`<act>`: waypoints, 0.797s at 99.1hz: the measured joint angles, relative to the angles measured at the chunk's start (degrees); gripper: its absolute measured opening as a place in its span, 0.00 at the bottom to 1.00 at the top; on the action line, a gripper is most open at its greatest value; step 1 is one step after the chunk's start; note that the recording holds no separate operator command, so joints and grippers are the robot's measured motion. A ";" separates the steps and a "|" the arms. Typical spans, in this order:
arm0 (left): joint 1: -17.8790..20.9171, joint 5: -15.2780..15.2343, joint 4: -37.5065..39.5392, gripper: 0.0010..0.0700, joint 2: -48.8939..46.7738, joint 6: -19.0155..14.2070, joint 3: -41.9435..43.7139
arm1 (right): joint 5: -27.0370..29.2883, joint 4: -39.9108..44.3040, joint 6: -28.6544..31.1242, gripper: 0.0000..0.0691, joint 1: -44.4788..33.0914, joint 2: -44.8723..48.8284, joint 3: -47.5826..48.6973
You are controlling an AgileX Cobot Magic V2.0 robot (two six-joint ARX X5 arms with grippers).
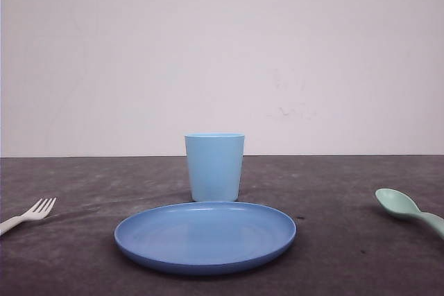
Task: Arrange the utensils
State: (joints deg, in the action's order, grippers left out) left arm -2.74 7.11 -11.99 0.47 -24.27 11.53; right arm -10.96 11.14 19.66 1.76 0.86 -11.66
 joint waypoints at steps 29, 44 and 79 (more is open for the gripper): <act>0.00 2.54 -17.18 0.01 11.65 -0.04 21.40 | -1.07 17.25 0.94 0.01 0.00 9.57 -20.90; 0.00 1.92 -27.45 0.01 22.60 8.33 32.92 | -1.09 23.50 -2.75 0.01 0.00 18.08 -31.19; -0.83 -2.16 -30.01 0.01 37.83 19.02 37.16 | -1.03 30.67 -11.89 0.01 0.00 37.92 -35.32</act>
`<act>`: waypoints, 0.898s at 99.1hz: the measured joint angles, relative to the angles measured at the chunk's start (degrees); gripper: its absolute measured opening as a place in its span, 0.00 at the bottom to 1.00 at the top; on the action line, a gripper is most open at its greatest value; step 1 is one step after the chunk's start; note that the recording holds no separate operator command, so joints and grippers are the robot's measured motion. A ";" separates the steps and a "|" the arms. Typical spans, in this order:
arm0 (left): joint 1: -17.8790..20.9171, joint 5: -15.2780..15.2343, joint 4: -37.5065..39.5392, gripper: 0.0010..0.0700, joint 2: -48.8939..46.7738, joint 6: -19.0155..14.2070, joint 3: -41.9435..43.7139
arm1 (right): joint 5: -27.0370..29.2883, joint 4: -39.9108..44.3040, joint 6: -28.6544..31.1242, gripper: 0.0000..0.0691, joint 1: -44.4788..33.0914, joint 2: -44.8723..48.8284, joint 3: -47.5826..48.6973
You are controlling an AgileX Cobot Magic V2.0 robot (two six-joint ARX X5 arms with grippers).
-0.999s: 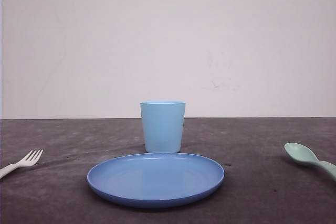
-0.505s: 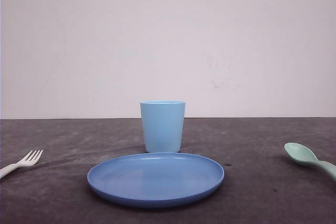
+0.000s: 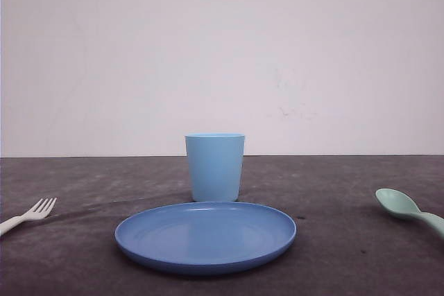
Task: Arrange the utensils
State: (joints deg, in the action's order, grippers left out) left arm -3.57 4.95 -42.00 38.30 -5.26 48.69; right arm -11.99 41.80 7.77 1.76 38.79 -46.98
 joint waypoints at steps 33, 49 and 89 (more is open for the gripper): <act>-1.22 -2.05 -0.04 0.01 3.76 2.43 0.00 | 5.97 2.62 -2.75 0.01 0.00 9.20 0.00; -1.22 -2.05 -0.07 0.04 3.74 2.69 0.00 | 5.97 3.23 -3.13 0.01 0.00 9.46 0.00; -1.36 1.60 -1.31 0.88 4.50 1.38 0.00 | 5.97 4.42 -3.54 0.99 0.00 9.46 0.00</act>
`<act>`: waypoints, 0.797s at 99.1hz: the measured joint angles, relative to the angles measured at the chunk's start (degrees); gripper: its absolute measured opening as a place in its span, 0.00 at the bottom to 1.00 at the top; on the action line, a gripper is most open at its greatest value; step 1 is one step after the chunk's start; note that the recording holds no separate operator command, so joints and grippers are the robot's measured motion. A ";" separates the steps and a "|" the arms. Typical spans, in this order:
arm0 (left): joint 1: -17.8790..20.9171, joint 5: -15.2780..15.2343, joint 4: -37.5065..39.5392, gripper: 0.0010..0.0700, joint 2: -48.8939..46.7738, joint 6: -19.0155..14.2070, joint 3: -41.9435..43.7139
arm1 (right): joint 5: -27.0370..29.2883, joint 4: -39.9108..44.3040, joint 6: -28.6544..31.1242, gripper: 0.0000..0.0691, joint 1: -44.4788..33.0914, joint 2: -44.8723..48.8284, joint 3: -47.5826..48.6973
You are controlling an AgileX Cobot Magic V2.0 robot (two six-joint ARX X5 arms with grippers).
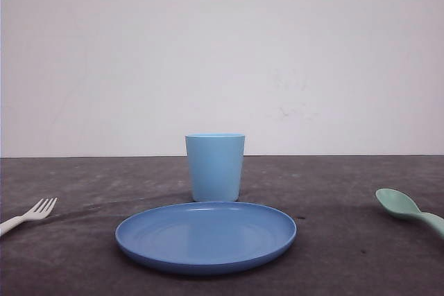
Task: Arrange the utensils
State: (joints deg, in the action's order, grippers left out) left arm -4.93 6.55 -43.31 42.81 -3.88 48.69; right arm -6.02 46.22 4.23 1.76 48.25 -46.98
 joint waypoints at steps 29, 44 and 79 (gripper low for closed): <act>-4.85 2.67 -4.13 0.89 7.58 -2.99 0.00 | 0.00 1.14 -0.07 0.99 0.00 0.00 0.00; -8.31 2.67 -3.93 0.88 13.53 -3.93 0.00 | 0.00 1.14 -0.07 0.99 0.00 0.00 0.00; -13.81 0.92 1.01 0.84 29.22 -4.74 0.00 | 0.00 1.16 -0.07 0.99 0.00 0.00 0.00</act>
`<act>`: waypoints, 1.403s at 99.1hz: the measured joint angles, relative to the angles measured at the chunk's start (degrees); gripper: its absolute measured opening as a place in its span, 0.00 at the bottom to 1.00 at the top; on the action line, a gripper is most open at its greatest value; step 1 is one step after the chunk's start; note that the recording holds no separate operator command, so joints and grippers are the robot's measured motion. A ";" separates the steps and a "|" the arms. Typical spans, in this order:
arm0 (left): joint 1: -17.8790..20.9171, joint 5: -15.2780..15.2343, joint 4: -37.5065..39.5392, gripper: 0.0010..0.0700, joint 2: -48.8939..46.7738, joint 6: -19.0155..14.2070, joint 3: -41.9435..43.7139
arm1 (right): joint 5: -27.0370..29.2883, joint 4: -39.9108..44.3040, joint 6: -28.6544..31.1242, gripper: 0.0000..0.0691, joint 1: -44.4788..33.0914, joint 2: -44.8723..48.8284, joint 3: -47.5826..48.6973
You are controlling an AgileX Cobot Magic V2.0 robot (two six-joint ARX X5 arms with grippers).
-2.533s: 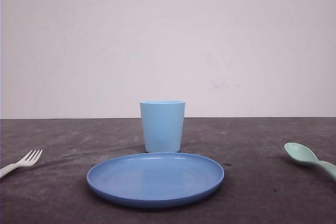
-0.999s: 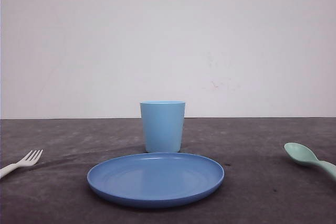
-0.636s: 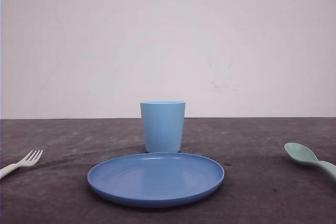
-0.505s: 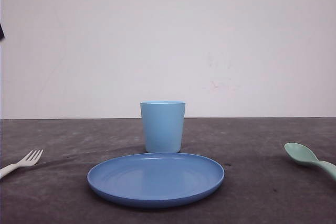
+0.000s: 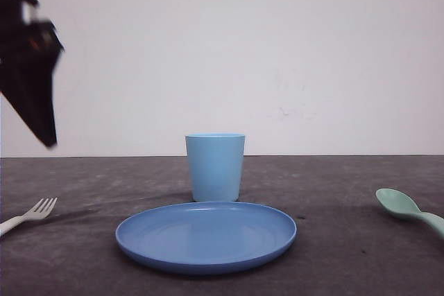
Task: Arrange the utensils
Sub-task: 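Lower the left gripper onto the white fork and close on its handle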
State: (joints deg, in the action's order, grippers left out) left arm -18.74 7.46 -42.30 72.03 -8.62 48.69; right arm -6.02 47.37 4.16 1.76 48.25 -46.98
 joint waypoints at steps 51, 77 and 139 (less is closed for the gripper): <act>-3.54 -4.55 4.66 0.78 12.39 -2.43 0.00 | 0.00 0.68 0.00 0.99 0.00 0.00 0.00; -4.20 -7.82 4.61 0.41 13.31 -2.80 0.00 | 0.00 0.96 0.00 0.99 0.00 0.00 0.00; -4.59 -10.54 4.63 0.08 13.31 -3.48 0.00 | 0.00 1.25 0.00 0.99 0.00 0.00 0.00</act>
State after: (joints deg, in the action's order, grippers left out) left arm -23.33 -3.07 -37.67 85.34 -12.10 48.69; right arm -6.02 48.62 4.16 1.76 48.25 -46.98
